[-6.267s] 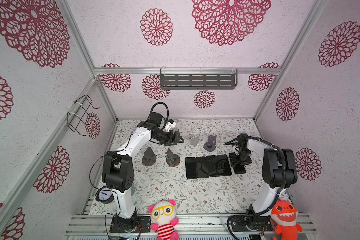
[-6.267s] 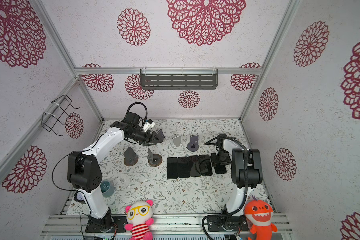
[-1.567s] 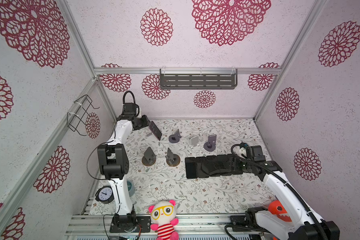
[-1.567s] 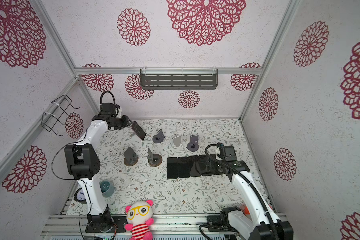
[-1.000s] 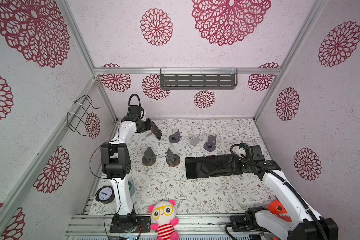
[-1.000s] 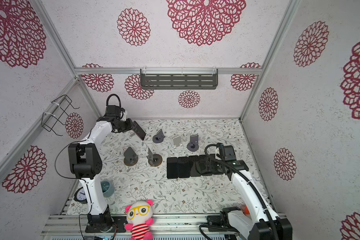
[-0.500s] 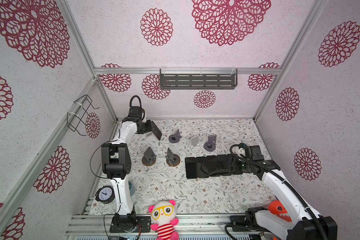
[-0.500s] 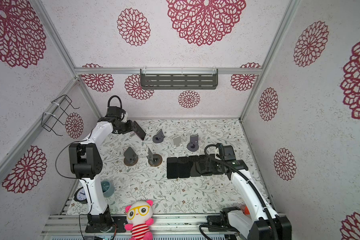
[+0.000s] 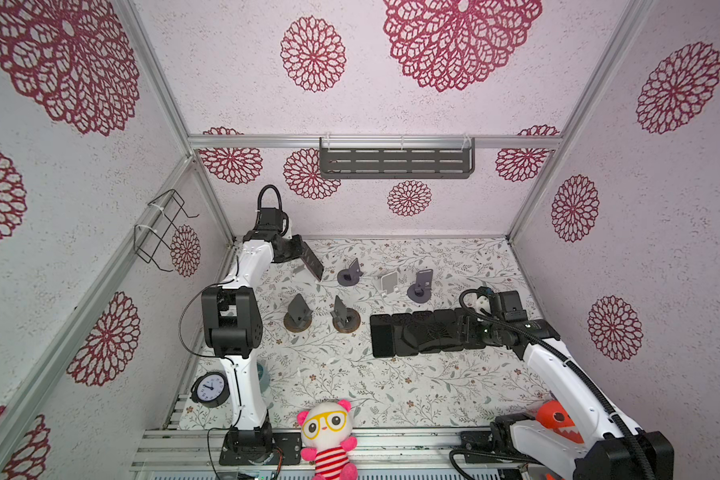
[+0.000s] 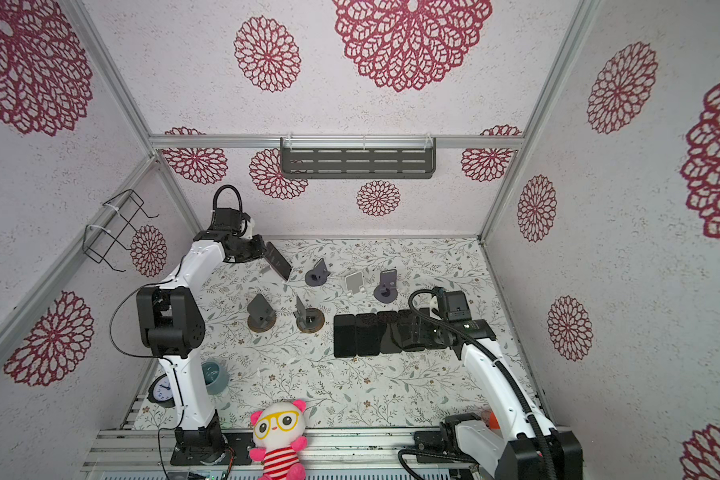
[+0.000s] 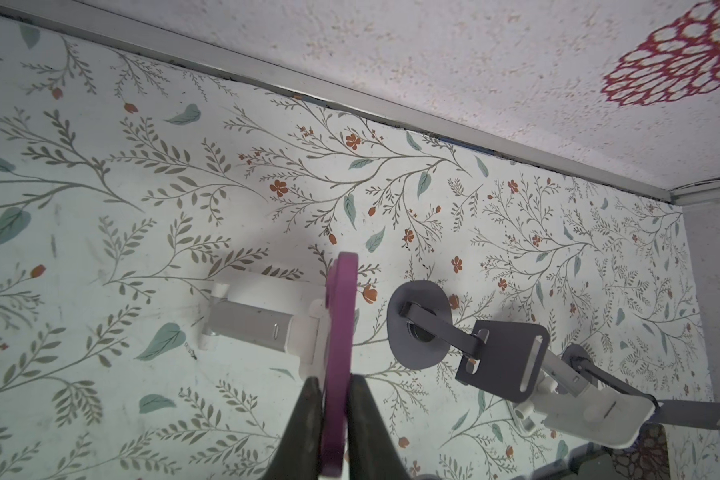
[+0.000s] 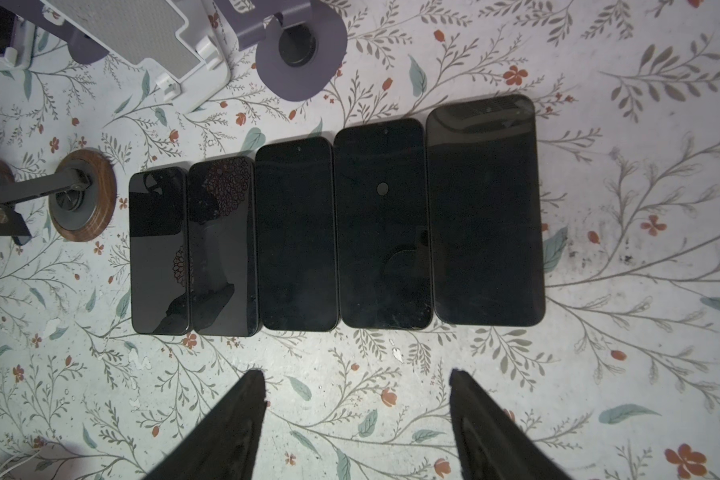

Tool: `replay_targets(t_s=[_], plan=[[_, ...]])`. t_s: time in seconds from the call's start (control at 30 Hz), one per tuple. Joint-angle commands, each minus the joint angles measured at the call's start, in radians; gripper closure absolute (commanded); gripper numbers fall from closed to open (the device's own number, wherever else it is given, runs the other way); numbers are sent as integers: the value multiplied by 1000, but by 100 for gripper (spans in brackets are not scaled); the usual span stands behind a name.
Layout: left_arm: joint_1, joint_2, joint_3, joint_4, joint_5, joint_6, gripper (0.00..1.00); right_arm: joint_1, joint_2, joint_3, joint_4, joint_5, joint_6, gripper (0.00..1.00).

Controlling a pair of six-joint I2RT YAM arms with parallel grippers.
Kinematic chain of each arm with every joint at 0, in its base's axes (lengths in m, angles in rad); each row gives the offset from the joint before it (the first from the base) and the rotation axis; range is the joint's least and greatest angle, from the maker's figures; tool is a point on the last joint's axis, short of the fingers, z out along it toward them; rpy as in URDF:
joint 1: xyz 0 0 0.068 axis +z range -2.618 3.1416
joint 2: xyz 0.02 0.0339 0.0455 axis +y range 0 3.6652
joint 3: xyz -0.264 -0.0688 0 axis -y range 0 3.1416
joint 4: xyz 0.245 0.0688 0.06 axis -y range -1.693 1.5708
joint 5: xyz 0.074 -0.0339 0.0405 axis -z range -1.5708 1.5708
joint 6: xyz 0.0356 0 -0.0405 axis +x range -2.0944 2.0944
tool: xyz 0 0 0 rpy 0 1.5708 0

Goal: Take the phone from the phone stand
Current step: 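Grip the pink-cased phone with the left gripper and lift it off the stand, then bring the pink phone toward the right gripper while the right gripper approaches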

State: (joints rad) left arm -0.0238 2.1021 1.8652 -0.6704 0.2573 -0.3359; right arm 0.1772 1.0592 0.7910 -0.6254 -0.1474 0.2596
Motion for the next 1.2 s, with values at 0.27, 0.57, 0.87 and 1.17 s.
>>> replay_targets(t_s=[0.27, 0.57, 0.87, 1.17], plan=[[-4, 10, 45, -31, -3, 20, 97, 1, -21, -10, 0, 0, -12, 27], [-7, -33, 96, -76, 35, 38, 99, 4, -32, 2, 13, -36, -34, 28], [-14, -128, 138, -126, 82, 38, 100, 47, 6, 138, 13, -41, -67, 28], [-33, -334, 14, -127, 279, -8, 100, 260, 94, 331, -53, 24, -146, 27]])
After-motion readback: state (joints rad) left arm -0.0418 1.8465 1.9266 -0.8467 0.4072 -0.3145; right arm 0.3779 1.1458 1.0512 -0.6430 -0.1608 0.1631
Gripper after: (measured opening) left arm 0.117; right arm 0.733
